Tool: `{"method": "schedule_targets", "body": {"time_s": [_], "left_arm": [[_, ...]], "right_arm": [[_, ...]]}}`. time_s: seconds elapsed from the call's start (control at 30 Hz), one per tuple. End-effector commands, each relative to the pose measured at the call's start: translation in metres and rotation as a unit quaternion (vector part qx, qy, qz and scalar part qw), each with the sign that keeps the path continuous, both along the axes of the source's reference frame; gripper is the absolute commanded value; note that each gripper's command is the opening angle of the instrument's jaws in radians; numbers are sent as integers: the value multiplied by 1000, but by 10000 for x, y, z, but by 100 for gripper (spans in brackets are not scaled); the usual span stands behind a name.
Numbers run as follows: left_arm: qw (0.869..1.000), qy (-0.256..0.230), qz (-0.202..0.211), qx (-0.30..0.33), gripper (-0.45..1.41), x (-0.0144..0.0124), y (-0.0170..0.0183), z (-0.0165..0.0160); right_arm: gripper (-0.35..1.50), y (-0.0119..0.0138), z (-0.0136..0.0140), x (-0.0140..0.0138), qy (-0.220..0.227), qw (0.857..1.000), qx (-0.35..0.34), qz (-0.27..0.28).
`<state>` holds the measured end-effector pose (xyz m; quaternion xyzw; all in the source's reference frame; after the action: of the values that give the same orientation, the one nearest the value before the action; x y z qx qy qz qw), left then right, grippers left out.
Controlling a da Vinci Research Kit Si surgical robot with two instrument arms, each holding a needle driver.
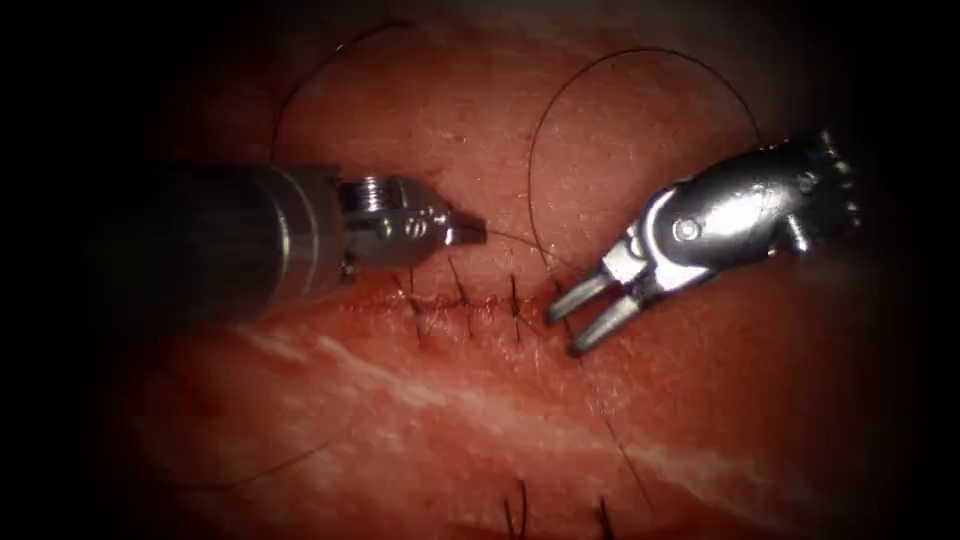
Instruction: Wound Closure
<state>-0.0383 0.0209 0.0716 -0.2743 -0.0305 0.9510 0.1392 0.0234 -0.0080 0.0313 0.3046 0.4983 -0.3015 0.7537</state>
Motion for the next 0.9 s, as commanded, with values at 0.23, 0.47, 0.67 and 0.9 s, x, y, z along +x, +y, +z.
{"method": "schedule_targets", "body": {"time_s": [0.23,0.47,0.67,0.9], "left_arm": [[1000,-1,1,1,-45,-5,-4,6],[1000,-2,2,1,-45,2,-8,4],[1000,-1,2,1,-45,2,-9,3],[1000,0,1,1,-45,-1,-9,3]], "right_arm": [[37,-46,20,4,-1,996,-40,-74],[79,-60,27,-10,-9,993,-54,-106],[66,-64,30,-21,-16,991,-60,-120],[44,-84,48,-30,-35,984,-79,-154]]}}
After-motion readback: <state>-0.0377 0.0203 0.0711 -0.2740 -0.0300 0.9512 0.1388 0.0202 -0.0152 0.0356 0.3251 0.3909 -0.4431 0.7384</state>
